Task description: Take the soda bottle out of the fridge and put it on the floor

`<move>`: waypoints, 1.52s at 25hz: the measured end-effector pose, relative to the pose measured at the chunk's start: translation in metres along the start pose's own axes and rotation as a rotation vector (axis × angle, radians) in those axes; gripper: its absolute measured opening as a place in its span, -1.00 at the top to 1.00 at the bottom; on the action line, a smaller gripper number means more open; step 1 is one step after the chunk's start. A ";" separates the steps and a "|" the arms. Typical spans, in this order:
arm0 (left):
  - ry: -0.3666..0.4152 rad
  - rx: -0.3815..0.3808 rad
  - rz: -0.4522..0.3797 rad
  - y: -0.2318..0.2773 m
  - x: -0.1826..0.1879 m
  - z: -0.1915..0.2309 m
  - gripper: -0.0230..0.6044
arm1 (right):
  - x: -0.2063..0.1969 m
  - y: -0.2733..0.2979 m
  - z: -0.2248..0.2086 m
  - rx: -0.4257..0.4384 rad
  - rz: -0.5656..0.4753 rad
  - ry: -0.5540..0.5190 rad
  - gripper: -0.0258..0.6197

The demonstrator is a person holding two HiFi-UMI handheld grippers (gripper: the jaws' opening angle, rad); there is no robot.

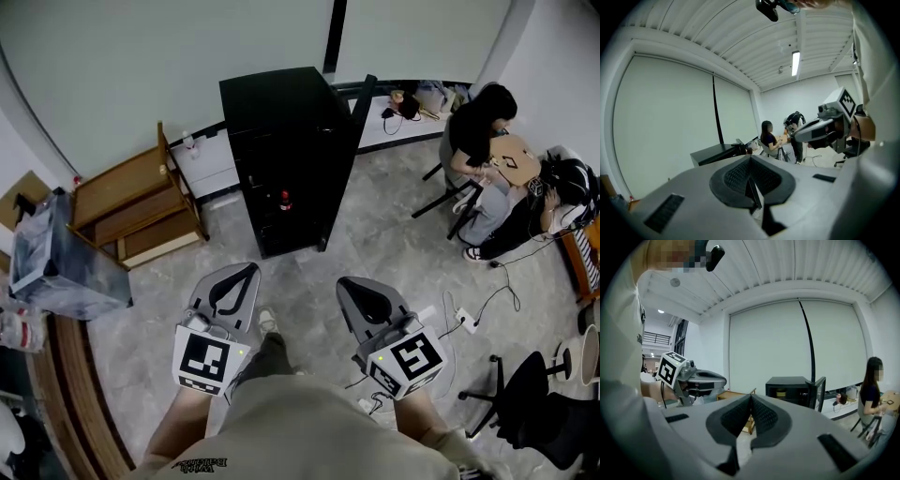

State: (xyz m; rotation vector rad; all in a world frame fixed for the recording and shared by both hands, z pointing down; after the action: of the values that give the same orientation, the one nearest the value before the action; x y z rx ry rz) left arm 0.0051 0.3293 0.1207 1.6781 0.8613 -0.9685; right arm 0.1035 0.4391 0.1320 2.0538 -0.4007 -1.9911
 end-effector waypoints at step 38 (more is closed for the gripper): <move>-0.056 -0.111 0.037 0.195 -0.016 0.269 0.91 | 0.099 0.305 -0.127 -0.086 0.117 0.029 0.93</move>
State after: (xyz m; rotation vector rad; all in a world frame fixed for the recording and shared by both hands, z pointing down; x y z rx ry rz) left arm 0.1146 0.0169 0.1566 1.5605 0.8293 -0.9212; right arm 0.2266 0.1178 0.1563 1.9582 -0.4122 -1.8761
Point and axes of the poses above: the fingertips, and each gripper's own axes: y forward along the fingers, z to its left, x out of its top, the point moved 2 cm from there along -y, backward along the fingers, and after that the axes turned 9 degrees about z, right-handed, at the moved point
